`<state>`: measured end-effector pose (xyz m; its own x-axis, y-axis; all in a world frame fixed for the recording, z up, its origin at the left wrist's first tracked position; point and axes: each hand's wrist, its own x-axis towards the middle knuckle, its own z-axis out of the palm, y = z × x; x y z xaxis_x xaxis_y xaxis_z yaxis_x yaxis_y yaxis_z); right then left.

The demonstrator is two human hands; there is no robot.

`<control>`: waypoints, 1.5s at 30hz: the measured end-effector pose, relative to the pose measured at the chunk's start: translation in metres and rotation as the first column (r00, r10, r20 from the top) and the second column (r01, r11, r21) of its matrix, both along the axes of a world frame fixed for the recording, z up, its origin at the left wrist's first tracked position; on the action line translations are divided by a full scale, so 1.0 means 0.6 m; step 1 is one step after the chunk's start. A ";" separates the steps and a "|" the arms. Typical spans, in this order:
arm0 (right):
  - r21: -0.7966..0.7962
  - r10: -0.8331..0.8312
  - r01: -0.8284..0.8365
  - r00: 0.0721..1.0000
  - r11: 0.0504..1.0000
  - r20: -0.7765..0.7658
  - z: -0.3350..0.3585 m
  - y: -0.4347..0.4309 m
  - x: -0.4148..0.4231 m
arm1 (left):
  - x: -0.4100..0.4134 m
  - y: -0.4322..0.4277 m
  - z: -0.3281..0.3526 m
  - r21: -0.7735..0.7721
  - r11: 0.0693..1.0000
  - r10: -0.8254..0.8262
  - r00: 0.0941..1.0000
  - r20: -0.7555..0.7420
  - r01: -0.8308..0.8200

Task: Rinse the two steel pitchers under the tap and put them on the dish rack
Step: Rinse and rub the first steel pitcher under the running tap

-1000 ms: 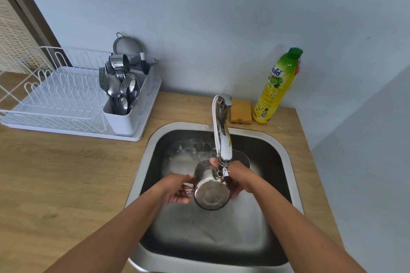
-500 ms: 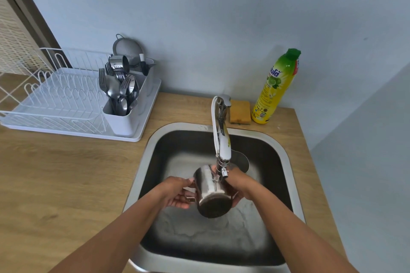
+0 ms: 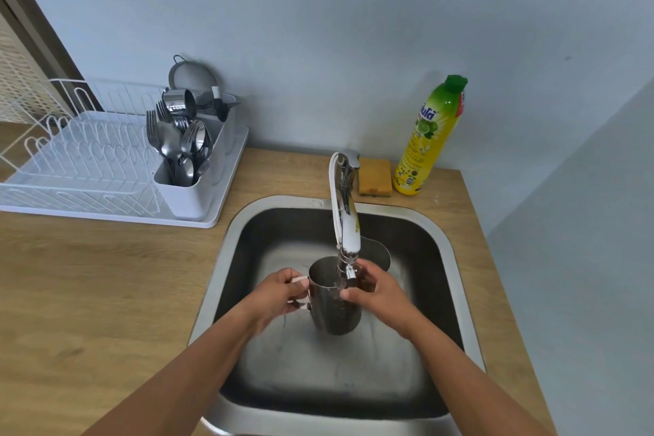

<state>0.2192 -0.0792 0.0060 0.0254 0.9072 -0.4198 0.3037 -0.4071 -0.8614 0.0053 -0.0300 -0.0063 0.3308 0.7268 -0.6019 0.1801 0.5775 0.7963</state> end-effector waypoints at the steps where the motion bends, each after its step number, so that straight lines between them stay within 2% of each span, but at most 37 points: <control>1: 0.011 -0.001 0.001 1.000 1.000 -0.005 0.001 -0.004 0.000 | 0.000 0.001 -0.001 0.029 1.000 -0.007 1.000 -0.015 0.007; 9: 0.085 0.030 -0.032 0.999 0.996 0.019 0.008 -0.028 -0.004 | -0.002 -0.010 -0.010 0.146 0.989 -0.010 1.000 0.017 0.007; 13: 0.085 0.013 -0.025 0.990 0.996 0.137 0.022 -0.031 -0.007 | 0.001 -0.029 -0.010 0.149 0.987 -0.067 0.997 0.042 0.060; 18: 0.097 0.059 -0.087 0.963 0.991 0.262 0.044 -0.030 0.000 | 0.010 -0.037 -0.005 0.144 0.989 -0.054 0.995 0.082 0.041; 25: 0.123 0.065 -0.100 0.964 0.987 0.258 0.032 -0.034 0.002 | 0.004 -0.027 0.012 0.191 0.979 -0.069 0.997 0.013 0.066; 31: 0.110 0.042 -0.069 0.972 0.992 0.232 0.018 -0.025 -0.006 | -0.002 -0.025 0.038 0.398 0.910 -0.042 0.982 -0.187 0.115; 35: 0.096 0.047 -0.069 0.976 0.993 0.213 -0.003 -0.014 -0.019 | -0.009 -0.023 0.052 0.504 0.835 -0.007 0.920 -0.393 0.222; 41: 0.033 0.117 -0.122 0.985 0.992 0.126 -0.009 -0.012 -0.041 | -0.014 -0.015 0.091 0.523 0.746 0.059 0.741 -0.669 0.413; 43: 0.021 0.123 -0.126 0.986 0.992 0.116 -0.009 -0.016 -0.043 | -0.017 -0.012 0.097 0.492 0.739 0.040 0.699 -0.714 0.460; 45: 0.022 0.117 -0.121 0.987 0.992 0.112 -0.007 -0.021 -0.044 | -0.020 -0.010 0.095 0.467 0.748 0.007 0.698 -0.716 0.471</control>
